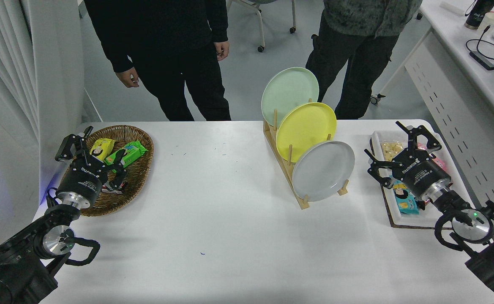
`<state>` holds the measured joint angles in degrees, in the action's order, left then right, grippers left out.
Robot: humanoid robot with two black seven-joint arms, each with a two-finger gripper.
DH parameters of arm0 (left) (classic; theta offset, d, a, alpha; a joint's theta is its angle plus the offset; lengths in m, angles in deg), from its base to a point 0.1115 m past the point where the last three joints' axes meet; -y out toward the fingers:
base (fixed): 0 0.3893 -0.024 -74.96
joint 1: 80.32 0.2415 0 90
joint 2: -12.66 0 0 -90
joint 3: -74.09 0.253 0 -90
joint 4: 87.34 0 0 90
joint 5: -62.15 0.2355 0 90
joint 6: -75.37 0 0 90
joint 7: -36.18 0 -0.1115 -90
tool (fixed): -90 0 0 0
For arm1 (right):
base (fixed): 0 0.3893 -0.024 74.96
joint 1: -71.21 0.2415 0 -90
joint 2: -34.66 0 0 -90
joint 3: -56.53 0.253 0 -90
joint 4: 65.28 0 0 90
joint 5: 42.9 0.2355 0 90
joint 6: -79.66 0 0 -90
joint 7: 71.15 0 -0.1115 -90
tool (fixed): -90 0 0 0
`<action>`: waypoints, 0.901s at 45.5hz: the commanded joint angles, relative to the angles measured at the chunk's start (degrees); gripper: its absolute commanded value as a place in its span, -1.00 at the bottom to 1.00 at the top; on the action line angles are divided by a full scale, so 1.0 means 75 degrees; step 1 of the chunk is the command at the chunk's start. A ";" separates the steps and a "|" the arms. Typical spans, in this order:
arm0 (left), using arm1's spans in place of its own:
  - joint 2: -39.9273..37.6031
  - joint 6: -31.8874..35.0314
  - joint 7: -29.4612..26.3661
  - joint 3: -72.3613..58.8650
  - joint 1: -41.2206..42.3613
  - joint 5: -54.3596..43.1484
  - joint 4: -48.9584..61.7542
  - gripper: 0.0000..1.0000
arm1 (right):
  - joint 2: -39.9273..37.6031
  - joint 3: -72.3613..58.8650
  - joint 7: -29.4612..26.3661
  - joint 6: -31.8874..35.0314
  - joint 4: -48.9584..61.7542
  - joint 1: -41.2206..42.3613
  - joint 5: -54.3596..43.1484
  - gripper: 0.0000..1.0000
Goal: Place the plate on the table
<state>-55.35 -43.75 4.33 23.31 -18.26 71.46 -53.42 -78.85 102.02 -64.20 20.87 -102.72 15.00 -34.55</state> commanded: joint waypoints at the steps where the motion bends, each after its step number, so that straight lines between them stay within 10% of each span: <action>1: -0.0002 -0.0007 0.0017 -0.0014 -0.0002 0.0001 0.0000 0.96 | 0.0005 0.0029 0.0000 -0.0002 0.0000 0.0031 0.0000 0.98; 41: 0.0009 -0.0007 -0.0006 0.0009 -0.0002 0.0001 0.0000 0.96 | -0.0053 -0.0779 0.0000 -0.0025 0.0141 0.0078 -0.0082 0.98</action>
<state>-55.30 -43.81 4.28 23.37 -18.27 71.44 -53.42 -78.78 100.15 -64.20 20.33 -101.55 15.08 -35.08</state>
